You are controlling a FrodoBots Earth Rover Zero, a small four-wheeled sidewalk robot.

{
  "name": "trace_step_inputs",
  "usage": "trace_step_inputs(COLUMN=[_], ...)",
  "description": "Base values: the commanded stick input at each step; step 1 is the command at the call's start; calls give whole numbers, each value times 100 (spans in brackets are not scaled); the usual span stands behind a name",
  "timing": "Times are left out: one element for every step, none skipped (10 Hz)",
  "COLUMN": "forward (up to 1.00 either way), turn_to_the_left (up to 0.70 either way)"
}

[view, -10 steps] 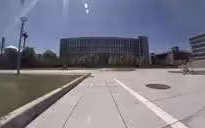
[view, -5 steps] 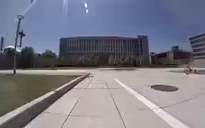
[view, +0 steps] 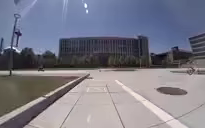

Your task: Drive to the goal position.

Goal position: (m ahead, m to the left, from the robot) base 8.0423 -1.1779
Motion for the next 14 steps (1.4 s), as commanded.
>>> trace_step_inputs(forward=[70,70,70,70,70,70,70,70,70,70,70,70,70,70], turn_to_the_left=[0,0,0,0,0,0,0,0,0,0,0,0,0,0])
